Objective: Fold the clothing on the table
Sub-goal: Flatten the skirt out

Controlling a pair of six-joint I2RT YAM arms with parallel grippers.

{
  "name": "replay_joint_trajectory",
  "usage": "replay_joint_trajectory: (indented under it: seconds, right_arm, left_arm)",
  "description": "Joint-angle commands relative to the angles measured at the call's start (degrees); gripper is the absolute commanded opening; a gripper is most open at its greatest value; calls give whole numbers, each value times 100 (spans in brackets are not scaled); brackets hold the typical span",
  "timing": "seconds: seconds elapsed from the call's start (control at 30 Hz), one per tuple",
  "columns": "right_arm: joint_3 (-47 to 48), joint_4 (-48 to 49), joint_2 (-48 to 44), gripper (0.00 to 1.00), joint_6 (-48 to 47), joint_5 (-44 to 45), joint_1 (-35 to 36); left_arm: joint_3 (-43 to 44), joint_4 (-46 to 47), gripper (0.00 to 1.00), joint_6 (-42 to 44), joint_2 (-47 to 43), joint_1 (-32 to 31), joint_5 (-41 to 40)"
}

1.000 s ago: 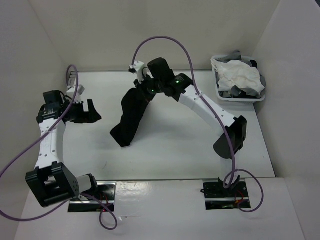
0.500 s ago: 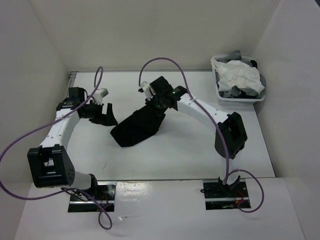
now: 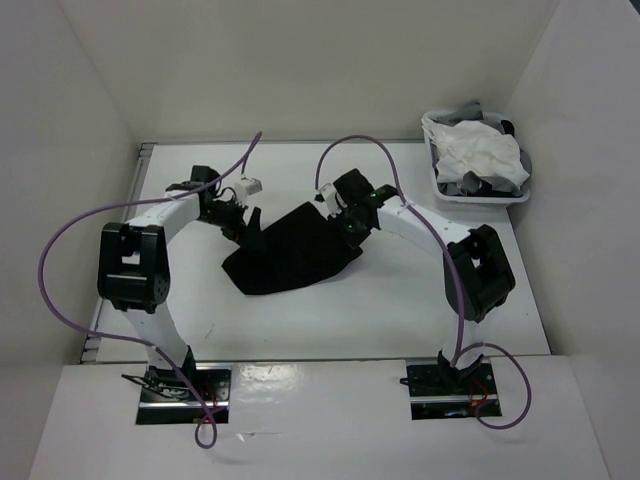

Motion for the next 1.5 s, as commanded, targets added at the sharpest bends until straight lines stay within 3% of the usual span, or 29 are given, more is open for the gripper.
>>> replay_joint_trajectory:
  seconds: [0.0, 0.33, 0.57, 0.7, 0.9, 0.97, 1.1, 1.2, 1.33, 1.47]
  right_arm:
    - [-87, 204, -448, 0, -70, -221, -49]
    - [-148, 205, -386, 0, -123, -642, -102]
    - [-209, 257, -439, 0, -123, -774, -102]
    - [-271, 309, -562, 0, -123, -827, -154]
    - [-271, 363, -615, 0, -123, -880, -155]
    - [-271, 363, -615, 0, -123, -880, -155]
    - [-324, 363, -667, 0, -123, -880, -155]
    - [-377, 415, -667, 0, -123, -880, -155]
    - [-377, 415, -667, 0, -123, -880, -155]
    - [-377, 415, -667, 0, -123, -880, -155]
  left_arm:
    - [246, 596, 95, 328, 349, -64, 575]
    - [553, 1090, 82, 109, 1106, -617, 470]
    - [765, 1072, 69, -32, 1440, -469, 470]
    - [826, 897, 58, -33, 1554, -267, 470]
    - [879, 598, 28, -32, 1677, -214, 470]
    - [879, 528, 23, 29, 1678, -214, 523]
    - [984, 282, 23, 152, 1678, -266, 742]
    - [1115, 27, 29, 214, 1730, -319, 927]
    - [1257, -237, 55, 398, 1792, -372, 1155]
    - [1309, -237, 60, 399, 1792, -372, 1156]
